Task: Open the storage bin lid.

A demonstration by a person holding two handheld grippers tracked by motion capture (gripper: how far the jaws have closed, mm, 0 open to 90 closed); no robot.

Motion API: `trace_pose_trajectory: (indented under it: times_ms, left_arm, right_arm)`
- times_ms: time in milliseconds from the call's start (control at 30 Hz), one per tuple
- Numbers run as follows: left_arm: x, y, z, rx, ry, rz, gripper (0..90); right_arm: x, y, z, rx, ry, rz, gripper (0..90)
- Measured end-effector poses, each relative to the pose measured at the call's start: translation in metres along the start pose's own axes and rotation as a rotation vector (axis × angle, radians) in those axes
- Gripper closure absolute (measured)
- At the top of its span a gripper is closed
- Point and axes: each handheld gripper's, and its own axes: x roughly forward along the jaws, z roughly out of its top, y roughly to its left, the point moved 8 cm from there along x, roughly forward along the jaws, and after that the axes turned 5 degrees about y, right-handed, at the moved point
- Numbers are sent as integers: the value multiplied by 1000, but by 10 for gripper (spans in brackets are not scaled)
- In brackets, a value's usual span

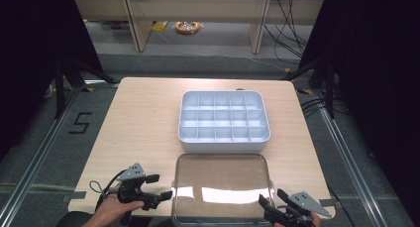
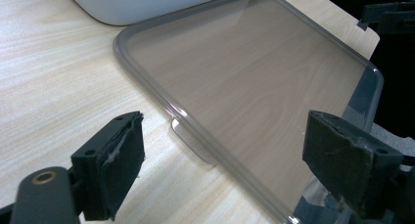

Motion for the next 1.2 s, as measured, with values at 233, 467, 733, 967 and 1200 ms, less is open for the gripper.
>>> trace_pose_trajectory:
  times_ms: [233, 467, 733, 967, 1200]
  left_arm:
    - [-3, -2, -4, 32, 2, 9, 152]
    - [-5, -6, -5, 7, -9, 3, 153]
    - [-5, -4, -4, 10, -9, 12, 154]
    - [-5, -3, -3, 12, -10, 10, 156]
    - [-5, -3, -4, 17, -2, 15, 157]
  right_arm:
    - [-7, -3, -8, 10, 23, -35, 284]
    - [-8, -2, -12, 7, 10, -20, 280]
    - [-10, -2, -10, 12, -8, -25, 279]
    - [-9, -6, -11, 8, 0, -32, 279]
    - [-11, 0, -12, 79, 8, -12, 280]
